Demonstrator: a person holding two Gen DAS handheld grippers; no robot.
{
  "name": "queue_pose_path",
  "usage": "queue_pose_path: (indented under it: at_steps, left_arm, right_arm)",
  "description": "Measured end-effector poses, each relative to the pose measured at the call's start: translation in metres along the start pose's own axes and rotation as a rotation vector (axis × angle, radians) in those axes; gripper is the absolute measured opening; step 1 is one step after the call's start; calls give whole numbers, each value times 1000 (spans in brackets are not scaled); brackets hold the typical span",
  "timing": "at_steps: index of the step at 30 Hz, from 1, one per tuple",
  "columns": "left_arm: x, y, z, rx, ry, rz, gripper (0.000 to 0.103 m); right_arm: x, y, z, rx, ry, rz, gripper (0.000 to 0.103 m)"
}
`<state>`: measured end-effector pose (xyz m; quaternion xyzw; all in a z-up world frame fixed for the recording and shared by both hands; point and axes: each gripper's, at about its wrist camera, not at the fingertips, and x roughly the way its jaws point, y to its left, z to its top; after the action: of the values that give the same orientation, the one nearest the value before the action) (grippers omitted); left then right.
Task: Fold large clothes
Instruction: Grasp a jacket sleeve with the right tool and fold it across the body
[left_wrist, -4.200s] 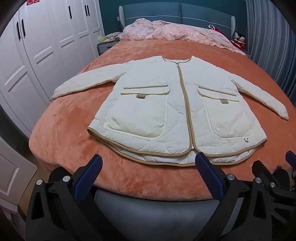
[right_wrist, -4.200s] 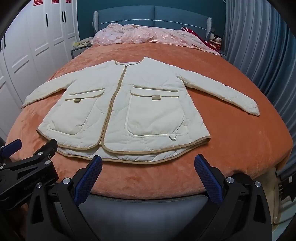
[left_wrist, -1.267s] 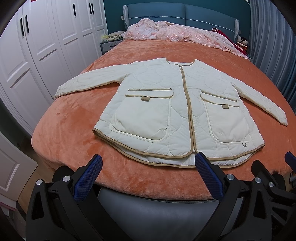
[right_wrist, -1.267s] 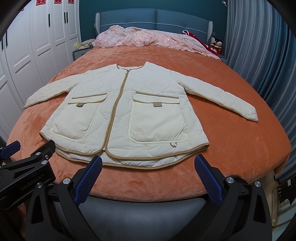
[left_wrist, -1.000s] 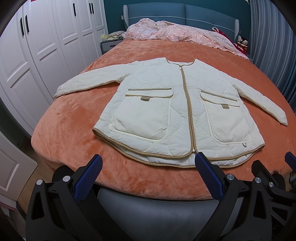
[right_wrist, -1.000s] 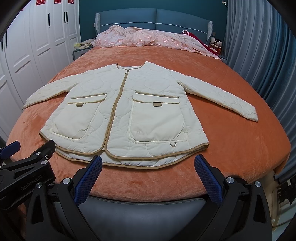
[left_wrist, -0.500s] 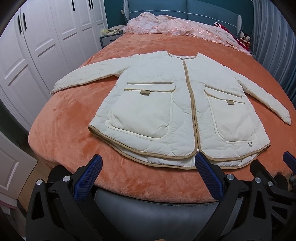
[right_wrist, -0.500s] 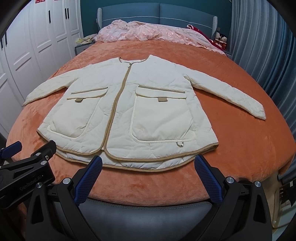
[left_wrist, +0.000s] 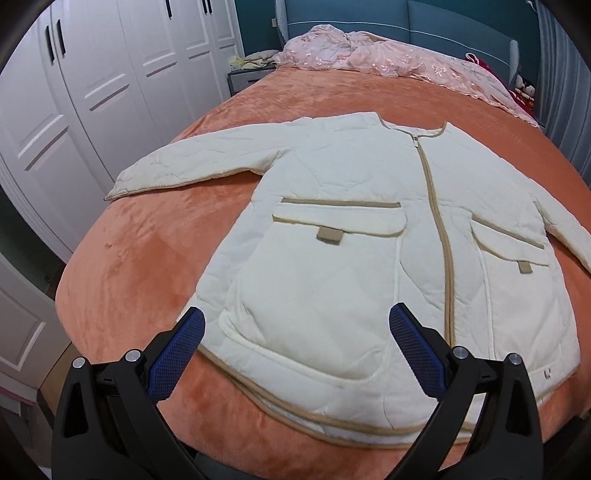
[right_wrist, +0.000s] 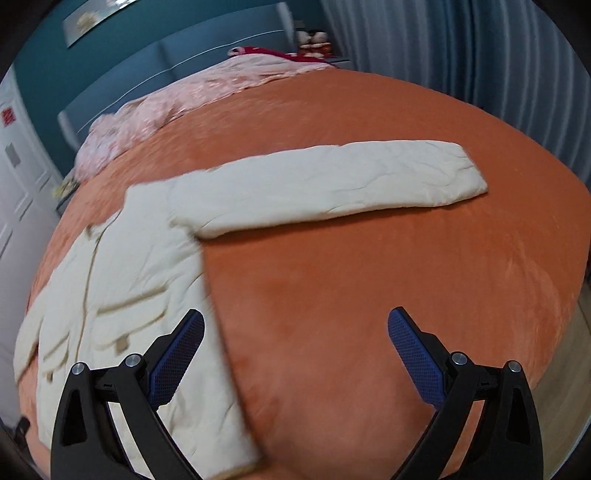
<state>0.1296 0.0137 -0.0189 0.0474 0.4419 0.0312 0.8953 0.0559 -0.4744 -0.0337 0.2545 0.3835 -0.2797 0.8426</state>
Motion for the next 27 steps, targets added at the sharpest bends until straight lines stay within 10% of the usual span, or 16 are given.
queue_pose_path:
  at_steps: [13, 15, 18, 22, 27]
  left_arm:
    - [75, -35, 48, 24, 100, 17, 98]
    - [84, -40, 54, 31, 101, 18, 98]
    - [92, -43, 64, 32, 88, 22, 97]
    - [96, -39, 77, 20, 39, 14, 97]
    - [97, -26, 90, -20, -5, 11, 97]
  right_arm:
    - [125, -163, 102, 487, -79, -145, 97]
    - [131, -161, 114, 470, -116, -131, 72]
    - [144, -140, 141, 404, -88, -115, 16]
    - [114, -63, 178, 254, -188, 37, 13]
    - [59, 124, 181, -134, -242, 363, 12]
